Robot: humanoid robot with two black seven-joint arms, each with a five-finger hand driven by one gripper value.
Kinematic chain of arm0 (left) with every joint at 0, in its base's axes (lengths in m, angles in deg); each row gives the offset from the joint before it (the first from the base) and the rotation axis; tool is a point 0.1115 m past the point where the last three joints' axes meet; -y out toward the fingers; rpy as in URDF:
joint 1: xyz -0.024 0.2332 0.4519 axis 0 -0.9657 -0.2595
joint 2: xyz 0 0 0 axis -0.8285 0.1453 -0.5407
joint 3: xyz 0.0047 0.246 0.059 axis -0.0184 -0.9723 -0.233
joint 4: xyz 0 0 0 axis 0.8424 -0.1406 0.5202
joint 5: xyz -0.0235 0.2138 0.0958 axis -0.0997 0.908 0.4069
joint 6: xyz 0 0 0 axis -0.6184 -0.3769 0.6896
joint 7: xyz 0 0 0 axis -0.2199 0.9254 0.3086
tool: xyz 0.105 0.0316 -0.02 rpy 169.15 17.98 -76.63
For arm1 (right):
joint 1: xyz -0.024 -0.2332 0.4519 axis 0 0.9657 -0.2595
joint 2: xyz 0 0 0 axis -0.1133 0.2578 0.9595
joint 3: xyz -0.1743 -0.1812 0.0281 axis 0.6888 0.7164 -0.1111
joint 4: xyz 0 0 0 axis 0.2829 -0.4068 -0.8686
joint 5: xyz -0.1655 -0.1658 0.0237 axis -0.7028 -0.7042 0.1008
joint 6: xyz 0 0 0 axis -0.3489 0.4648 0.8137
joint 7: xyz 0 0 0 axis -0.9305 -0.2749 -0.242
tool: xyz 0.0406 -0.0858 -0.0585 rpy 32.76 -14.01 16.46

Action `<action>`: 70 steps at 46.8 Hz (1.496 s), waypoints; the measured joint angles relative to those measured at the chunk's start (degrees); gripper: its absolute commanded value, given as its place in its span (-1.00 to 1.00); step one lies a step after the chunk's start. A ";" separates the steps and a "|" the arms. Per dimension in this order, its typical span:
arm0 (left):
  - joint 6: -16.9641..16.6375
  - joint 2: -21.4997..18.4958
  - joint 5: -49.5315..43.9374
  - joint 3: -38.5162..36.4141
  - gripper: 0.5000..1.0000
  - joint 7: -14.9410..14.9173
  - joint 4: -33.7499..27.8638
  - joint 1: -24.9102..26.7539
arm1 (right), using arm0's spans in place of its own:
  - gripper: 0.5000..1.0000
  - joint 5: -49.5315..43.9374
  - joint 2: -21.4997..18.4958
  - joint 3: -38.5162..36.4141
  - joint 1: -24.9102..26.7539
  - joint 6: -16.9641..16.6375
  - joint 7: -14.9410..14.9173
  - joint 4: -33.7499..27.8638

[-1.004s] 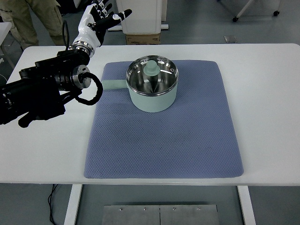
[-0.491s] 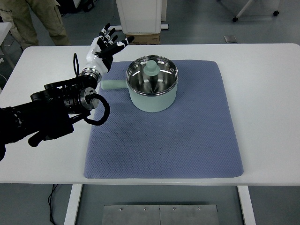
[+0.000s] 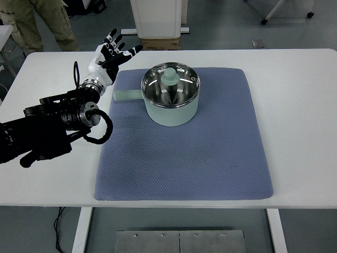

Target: Rotate green pot handle

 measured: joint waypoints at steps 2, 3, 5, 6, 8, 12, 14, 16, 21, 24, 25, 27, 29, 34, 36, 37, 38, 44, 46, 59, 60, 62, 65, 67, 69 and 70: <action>0.14 -0.24 0.75 -0.02 1.00 0.00 0.00 -0.02 | 1.00 0.00 0.00 0.00 -0.02 0.00 0.00 0.00; 0.29 -0.31 1.06 -0.06 1.00 0.00 0.00 -0.02 | 1.00 0.00 0.00 0.00 -0.02 0.00 0.00 0.01; 0.71 -0.42 1.56 -0.08 1.00 0.00 0.00 -0.29 | 1.00 0.00 0.00 0.00 0.01 0.00 0.01 0.01; 0.92 -0.47 1.74 -0.08 1.00 0.00 0.05 -0.51 | 1.00 0.00 0.00 0.00 0.01 0.00 0.00 0.00; 1.21 -0.57 2.12 -0.08 1.00 0.00 0.26 -0.95 | 1.00 0.00 0.00 0.00 -0.01 0.00 0.00 0.00; 1.49 -1.11 2.58 0.01 1.00 0.00 0.66 -1.97 | 1.00 0.00 0.00 0.00 -0.05 0.00 -0.01 0.01; 1.55 -1.70 2.79 0.07 1.00 0.00 0.72 -2.79 | 1.00 0.00 0.00 0.00 -0.02 0.00 -0.01 0.00; 1.68 -2.19 2.94 0.07 1.00 0.00 0.70 -3.43 | 1.00 0.00 0.00 0.00 -0.04 0.00 0.00 0.00; 2.76 -2.81 3.58 0.10 1.00 0.00 0.65 -4.43 | 1.00 0.00 0.00 0.00 -0.03 0.00 0.00 -0.01; 3.04 -3.06 3.96 0.11 1.00 0.00 0.63 -5.07 | 1.00 0.00 0.00 0.00 -0.05 0.00 0.00 0.00; 3.07 -3.26 4.22 0.12 1.00 0.00 0.63 -5.14 | 1.00 0.00 0.00 0.00 -0.05 0.00 0.00 0.01; 3.14 -3.73 4.61 0.14 1.00 0.00 0.63 -5.29 | 1.00 0.00 0.00 0.00 -0.02 0.00 0.00 0.01; 3.15 -4.08 4.76 0.19 1.00 0.00 0.68 -5.58 | 1.00 0.00 0.00 0.00 -0.05 0.00 0.00 -0.01; 3.21 -4.14 4.81 0.40 1.00 0.00 0.69 -5.98 | 1.00 0.00 0.00 0.00 -0.04 0.00 0.01 -0.03; 3.21 -4.11 4.85 0.70 1.00 0.00 0.70 -6.05 | 1.00 0.00 0.00 0.00 -0.05 0.00 0.00 -0.04; 3.21 -4.11 4.87 0.87 1.00 0.00 0.70 -6.07 | 1.00 0.00 0.00 0.00 -0.05 0.00 0.00 -0.03; 3.20 -4.11 4.88 1.00 1.00 0.00 0.70 -6.07 | 1.00 0.00 0.00 0.00 -0.04 0.00 0.01 -0.02; 3.27 -4.15 5.23 2.49 1.00 0.01 0.74 -6.08 | 1.00 0.00 0.00 0.00 -0.05 0.00 0.00 0.01; 3.71 -4.15 5.49 3.33 1.00 0.01 0.74 -6.14 | 1.00 0.00 0.00 0.00 -0.04 0.00 0.01 0.00; 7.46 -4.00 8.45 10.19 1.00 0.02 0.88 -8.03 | 1.00 0.00 0.00 0.00 -0.01 0.00 0.00 -0.03; 7.47 -4.00 8.49 10.54 1.00 0.03 0.89 -8.30 | 1.00 0.00 0.00 0.00 -0.01 0.00 0.01 -0.04; 7.47 -4.01 8.55 10.98 1.00 0.02 0.89 -8.67 | 1.00 0.00 0.00 0.00 -0.03 0.00 0.01 -0.04; 7.47 -4.05 8.57 11.21 1.00 0.02 0.90 -8.84 | 1.00 0.00 0.00 0.00 -0.01 0.00 0.00 0.01; 7.47 -4.03 8.57 11.24 1.00 0.02 0.89 -9.07 | 1.00 0.00 0.00 0.00 -0.02 0.00 0.01 0.00; 7.46 -3.99 8.62 11.24 1.00 0.02 0.84 -9.35 | 1.00 0.00 0.00 0.00 -0.04 0.00 0.00 0.00; 7.44 -4.00 8.64 11.24 1.00 0.02 0.83 -9.53 | 1.00 0.00 0.00 0.00 -0.05 0.00 0.00 -0.02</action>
